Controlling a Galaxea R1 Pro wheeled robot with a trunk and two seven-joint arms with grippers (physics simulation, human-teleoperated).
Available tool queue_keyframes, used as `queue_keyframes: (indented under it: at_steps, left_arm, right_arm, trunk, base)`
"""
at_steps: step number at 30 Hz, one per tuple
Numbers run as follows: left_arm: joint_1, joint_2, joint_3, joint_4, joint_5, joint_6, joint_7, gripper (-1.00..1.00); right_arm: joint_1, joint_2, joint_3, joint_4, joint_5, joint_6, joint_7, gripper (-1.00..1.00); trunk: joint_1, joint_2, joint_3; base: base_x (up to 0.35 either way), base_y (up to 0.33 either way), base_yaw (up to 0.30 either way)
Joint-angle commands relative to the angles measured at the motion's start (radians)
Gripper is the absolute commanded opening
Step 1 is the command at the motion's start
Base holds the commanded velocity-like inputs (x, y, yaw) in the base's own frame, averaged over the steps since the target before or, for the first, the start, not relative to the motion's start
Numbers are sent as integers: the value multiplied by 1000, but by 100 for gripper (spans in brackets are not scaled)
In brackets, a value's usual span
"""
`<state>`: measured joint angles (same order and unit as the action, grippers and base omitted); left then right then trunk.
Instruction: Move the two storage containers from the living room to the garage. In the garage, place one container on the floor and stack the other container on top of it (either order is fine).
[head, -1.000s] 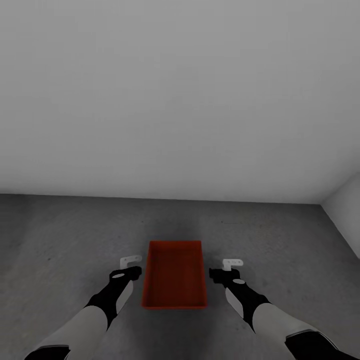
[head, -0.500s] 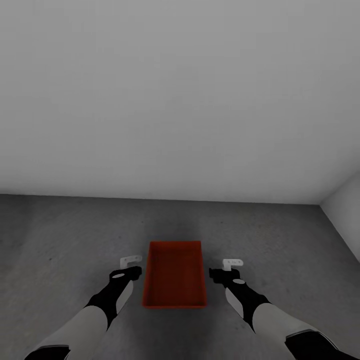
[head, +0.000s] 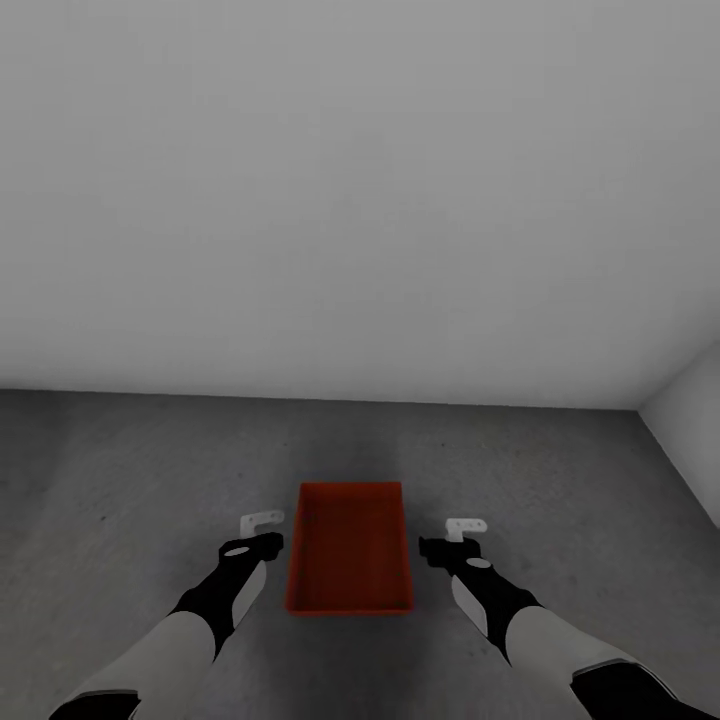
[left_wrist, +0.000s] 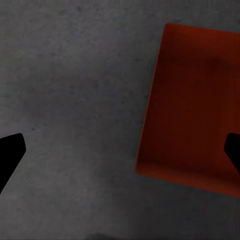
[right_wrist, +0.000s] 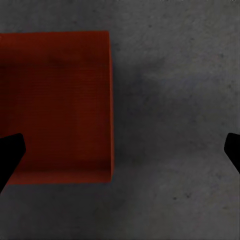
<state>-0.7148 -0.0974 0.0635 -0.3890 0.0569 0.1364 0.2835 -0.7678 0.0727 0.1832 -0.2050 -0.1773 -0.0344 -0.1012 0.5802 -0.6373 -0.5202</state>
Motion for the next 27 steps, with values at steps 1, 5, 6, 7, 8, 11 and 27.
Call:
queue_keyframes:
  at_steps: [1, 5, 6, 7, 8, 11, 27]
  left_arm:
    - [0, -1, 3, -2, 6, 4, 2, 100]
    - [0, -1, 3, -2, 6, 4, 2, 100]
    - [0, -1, 3, -2, 6, 4, 2, 100]
    - [0, -1, 3, -2, 6, 4, 2, 100]
    - [0, -1, 3, -2, 6, 4, 2, 100]
    - [0, -1, 3, -2, 6, 4, 2, 100]
    - [0, -1, 4, -2, 6, 4, 2, 100]
  right_arm:
    - [-1, 0, 9, 1, -10, -5, -5, 100]
    - [-1, -1, 9, 1, -10, -8, -5, 100]
    - [-1, -1, 9, 1, -10, -9, -5, 100]
    - [-1, -1, 9, 1, -9, -9, -5, 100]
    - [-1, -1, 9, 1, -9, -9, -5, 100]
    - [-1, -1, 9, 1, -9, -10, -5, 100]
    - [-1, -1, 8, 1, -8, -13, -3, 100]
  trunk:
    - [-4, 6, 2]
    - [-19, 34, 15]
    - [-23, 41, 18]
    - [-27, 48, 21]
    - [-30, 55, 24]
    - [-42, 76, 34]
    - [-103, 188, 84]
  base:
    - [0, 0, 0]
    - [0, 0, 0]
    - [0, 0, 0]
    - [0, 0, 0]
    - [0, 0, 0]
    - [0, 0, 0]
    - [0, 0, 0]
